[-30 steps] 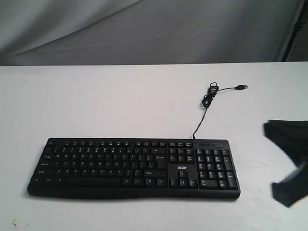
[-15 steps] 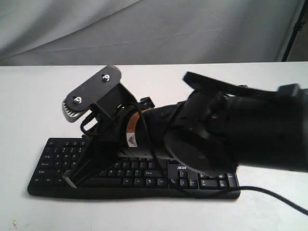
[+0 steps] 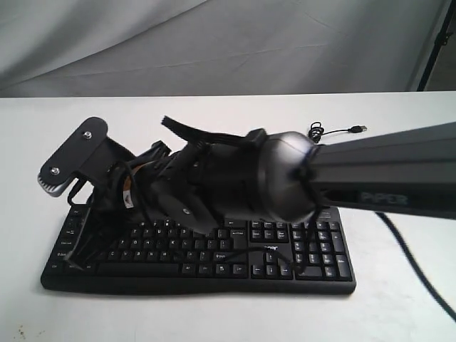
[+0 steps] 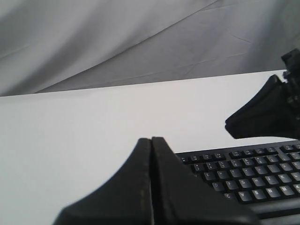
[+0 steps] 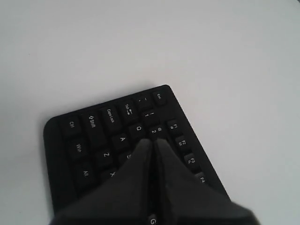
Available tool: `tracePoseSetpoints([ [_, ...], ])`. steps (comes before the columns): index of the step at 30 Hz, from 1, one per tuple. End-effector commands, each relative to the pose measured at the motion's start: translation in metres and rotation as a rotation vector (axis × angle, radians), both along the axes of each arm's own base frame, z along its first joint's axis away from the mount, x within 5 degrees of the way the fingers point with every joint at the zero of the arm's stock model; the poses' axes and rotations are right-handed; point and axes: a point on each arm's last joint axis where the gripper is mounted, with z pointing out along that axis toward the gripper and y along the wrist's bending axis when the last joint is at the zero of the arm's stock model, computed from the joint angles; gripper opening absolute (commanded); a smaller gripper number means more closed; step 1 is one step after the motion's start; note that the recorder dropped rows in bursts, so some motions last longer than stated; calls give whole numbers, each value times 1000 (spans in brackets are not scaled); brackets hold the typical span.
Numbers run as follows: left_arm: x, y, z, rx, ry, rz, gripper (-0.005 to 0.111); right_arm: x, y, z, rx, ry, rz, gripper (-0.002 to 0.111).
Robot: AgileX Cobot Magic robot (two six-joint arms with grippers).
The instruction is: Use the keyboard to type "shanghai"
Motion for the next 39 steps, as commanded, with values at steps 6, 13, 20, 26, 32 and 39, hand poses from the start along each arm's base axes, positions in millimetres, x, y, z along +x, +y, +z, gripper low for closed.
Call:
tracePoseSetpoints([
  [6,0,0,-1,2,-2,-3,0,6,27,-32,-71,27,52,0],
  [13,0,0,-1,2,-2,-3,0,5,33,-47,-60,13,64,0],
  [20,0,0,-1,2,-2,-3,0,8,37,-61,-33,6,56,0],
  [26,0,0,-1,2,-2,-3,0,10,37,-67,-20,-4,52,0],
  [32,0,0,-1,2,-2,-3,0,11,37,-69,-26,-11,57,0],
  [39,0,0,-1,2,-2,-3,0,14,35,-72,-43,-34,73,0],
])
